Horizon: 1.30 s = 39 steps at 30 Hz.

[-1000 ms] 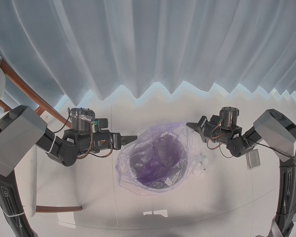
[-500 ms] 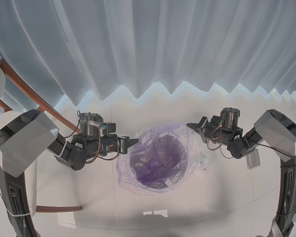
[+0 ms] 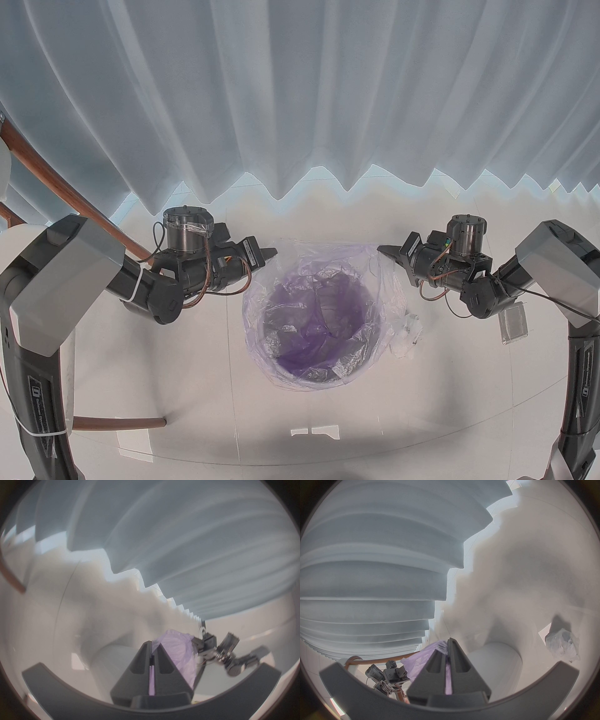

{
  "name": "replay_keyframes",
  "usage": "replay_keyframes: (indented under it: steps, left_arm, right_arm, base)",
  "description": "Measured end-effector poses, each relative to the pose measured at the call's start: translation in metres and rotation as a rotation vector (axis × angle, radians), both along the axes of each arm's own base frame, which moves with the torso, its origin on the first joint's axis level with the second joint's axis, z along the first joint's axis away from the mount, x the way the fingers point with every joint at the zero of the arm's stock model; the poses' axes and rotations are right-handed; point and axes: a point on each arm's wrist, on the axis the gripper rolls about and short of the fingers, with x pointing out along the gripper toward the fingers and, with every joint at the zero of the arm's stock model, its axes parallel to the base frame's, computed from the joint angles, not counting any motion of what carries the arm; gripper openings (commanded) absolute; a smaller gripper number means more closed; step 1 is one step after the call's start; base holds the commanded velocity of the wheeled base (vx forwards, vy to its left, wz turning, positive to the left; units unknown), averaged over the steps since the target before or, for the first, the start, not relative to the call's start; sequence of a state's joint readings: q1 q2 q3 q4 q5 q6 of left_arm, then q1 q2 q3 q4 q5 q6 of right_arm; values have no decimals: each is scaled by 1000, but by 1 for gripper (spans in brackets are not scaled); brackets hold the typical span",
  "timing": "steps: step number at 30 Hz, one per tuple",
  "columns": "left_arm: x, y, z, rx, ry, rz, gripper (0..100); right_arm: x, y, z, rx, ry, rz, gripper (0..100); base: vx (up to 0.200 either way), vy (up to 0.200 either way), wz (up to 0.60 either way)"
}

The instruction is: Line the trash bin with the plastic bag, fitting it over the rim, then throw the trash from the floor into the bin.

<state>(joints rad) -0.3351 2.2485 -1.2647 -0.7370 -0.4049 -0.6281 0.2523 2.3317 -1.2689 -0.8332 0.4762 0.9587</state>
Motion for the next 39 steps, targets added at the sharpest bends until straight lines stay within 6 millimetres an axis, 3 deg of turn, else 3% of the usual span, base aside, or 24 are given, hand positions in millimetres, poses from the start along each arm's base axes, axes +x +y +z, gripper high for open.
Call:
replay_keyframes:
  steps: [11,17,33,39]
  left_arm:
    - [24,5,-29,-274,273,111,0]
    - [35,12,-34,-387,357,168,0]
    - [28,19,-71,-355,466,211,0]
    - [28,27,-75,-354,462,234,0]
  right_arm:
    - [21,-3,4,91,66,-37,0]
    - [32,-5,-2,103,86,-48,0]
    - [34,-7,-31,84,159,-61,0]
    - [32,-8,-39,71,177,-60,0]
  base:
    - [0,0,0]
    - [0,0,0]
    - [0,0,0]
    - [0,0,0]
